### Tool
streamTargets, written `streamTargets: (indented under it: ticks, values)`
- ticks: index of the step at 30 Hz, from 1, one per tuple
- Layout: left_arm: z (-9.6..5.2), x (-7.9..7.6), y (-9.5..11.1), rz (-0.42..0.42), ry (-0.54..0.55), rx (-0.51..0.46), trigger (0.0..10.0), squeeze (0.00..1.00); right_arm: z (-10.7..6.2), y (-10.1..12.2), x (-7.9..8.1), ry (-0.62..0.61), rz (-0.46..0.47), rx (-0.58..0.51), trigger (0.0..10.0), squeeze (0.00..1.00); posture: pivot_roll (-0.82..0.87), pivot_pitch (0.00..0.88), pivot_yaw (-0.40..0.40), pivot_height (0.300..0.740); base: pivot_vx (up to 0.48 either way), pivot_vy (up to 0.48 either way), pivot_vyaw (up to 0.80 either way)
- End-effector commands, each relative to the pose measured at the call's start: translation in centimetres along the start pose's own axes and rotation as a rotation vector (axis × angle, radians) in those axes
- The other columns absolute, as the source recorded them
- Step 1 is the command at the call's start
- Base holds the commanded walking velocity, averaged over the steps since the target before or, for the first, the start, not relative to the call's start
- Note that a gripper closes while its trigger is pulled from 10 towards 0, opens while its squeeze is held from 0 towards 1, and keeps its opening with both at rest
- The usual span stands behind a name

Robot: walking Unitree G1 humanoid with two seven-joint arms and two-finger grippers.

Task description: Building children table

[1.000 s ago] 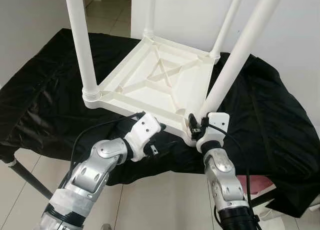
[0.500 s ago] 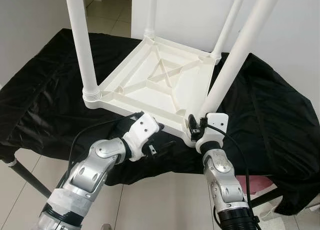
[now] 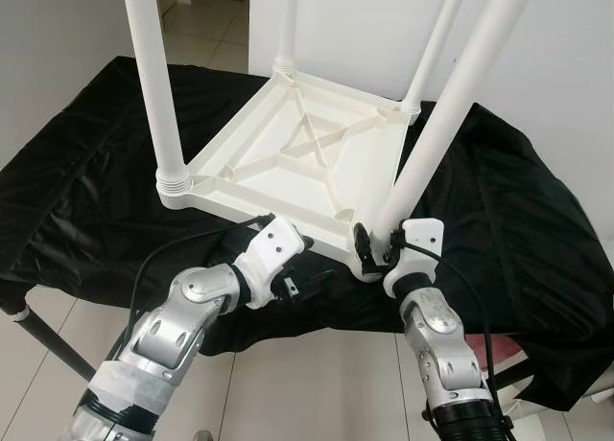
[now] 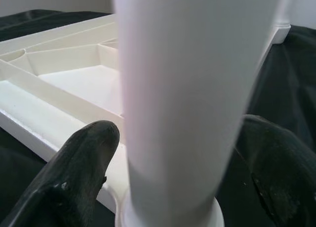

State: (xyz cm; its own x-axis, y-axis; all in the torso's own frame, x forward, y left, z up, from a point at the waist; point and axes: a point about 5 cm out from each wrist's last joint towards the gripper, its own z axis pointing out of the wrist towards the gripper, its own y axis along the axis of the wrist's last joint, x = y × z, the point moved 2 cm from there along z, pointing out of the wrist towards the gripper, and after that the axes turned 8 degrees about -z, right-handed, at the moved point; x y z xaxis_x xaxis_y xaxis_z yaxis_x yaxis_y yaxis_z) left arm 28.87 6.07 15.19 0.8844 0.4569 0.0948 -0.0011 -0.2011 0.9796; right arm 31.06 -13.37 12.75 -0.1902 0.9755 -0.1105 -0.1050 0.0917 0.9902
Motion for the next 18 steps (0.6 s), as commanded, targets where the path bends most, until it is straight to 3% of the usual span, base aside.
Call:
streamTargets:
  ticks: [1,2,3,7,8,11,18]
  values:
    - [0.1,0.1,0.3,0.016,-0.012,-0.001,10.0,0.00,-0.4,-0.8,-1.1,0.053,0.015,0.010,10.0,0.00,0.05,0.020,-0.108,0.740,0.000,0.000,0.00]
    - [0.1,0.1,0.3,0.016,-0.012,-0.001,10.0,0.00,-0.4,-0.8,-1.1,0.053,0.015,0.010,10.0,0.00,0.05,0.020,-0.108,0.740,0.000,0.000,0.00]
    - [0.0,0.4,0.4,0.019,-0.007,0.002,10.0,0.00,-0.1,-1.1,-2.1,0.153,-0.005,0.017,10.0,0.00,0.03,0.030,-0.093,0.740,0.000,0.000,0.00]
    - [0.0,0.4,0.4,0.019,-0.005,0.003,10.0,0.00,0.0,-1.1,-2.4,0.187,-0.013,0.020,10.0,0.00,0.03,0.030,-0.093,0.740,0.000,0.000,0.00]
    - [0.0,0.6,0.4,0.022,-0.004,0.005,10.0,0.00,0.3,-1.1,-2.5,0.268,-0.030,0.023,10.0,0.00,0.03,0.033,-0.082,0.740,0.000,0.000,0.00]
    - [0.0,0.6,0.5,0.024,-0.005,0.006,10.0,0.00,0.8,-1.0,-2.5,0.317,-0.049,0.024,10.0,0.00,0.02,0.031,-0.077,0.740,0.000,0.000,0.00]
    - [0.2,0.9,0.8,0.032,-0.003,0.000,10.0,0.00,2.9,-0.8,-1.5,0.429,-0.103,0.026,10.0,0.00,0.03,0.023,-0.084,0.740,0.000,0.000,0.00]
